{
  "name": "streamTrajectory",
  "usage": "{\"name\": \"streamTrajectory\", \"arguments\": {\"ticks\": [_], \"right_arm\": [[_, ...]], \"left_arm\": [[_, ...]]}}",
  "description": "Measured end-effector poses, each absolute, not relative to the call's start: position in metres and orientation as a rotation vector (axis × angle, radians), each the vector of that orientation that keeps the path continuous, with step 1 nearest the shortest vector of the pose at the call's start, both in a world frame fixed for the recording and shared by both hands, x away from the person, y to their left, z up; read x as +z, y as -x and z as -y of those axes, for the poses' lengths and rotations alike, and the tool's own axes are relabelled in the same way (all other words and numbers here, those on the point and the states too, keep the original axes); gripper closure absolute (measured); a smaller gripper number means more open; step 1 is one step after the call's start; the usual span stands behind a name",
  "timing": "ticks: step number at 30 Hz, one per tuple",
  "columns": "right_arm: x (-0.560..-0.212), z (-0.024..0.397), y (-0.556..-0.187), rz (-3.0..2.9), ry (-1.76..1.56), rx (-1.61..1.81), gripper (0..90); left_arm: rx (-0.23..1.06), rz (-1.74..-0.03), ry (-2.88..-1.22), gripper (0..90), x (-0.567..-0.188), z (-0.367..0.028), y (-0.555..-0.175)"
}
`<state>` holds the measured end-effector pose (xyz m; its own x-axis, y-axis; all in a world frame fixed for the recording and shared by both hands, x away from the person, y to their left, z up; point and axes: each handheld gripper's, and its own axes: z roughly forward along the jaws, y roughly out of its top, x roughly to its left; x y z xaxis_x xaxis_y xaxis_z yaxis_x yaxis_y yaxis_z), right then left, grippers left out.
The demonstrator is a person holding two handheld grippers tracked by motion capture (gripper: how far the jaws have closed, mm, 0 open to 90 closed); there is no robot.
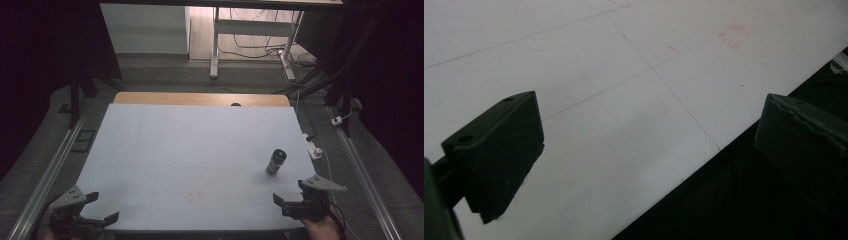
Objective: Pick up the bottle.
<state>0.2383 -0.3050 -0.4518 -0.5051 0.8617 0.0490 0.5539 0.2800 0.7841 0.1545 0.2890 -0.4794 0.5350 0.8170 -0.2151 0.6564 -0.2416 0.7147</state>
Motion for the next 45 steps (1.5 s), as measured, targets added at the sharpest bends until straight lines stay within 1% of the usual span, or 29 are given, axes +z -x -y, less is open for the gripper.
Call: {"name": "streamTrajectory", "arguments": {"ticks": [16,22,45], "right_arm": [[-0.461,0.308,-0.262,-2.213,-1.248,1.041,0.0],[-0.461,0.305,-0.267,-2.230,-1.225,1.076,0.0],[-0.479,0.307,-0.320,-2.243,-1.270,1.007,0.0]], "left_arm": [[0.258,-1.189,-1.977,0.1,-0.479,-0.289,-0.154],[0.264,-1.184,-1.982,0.1,-0.479,-0.289,-0.154],[0.256,-1.183,-1.979,0.0,-0.479,-0.289,-0.154]]}}
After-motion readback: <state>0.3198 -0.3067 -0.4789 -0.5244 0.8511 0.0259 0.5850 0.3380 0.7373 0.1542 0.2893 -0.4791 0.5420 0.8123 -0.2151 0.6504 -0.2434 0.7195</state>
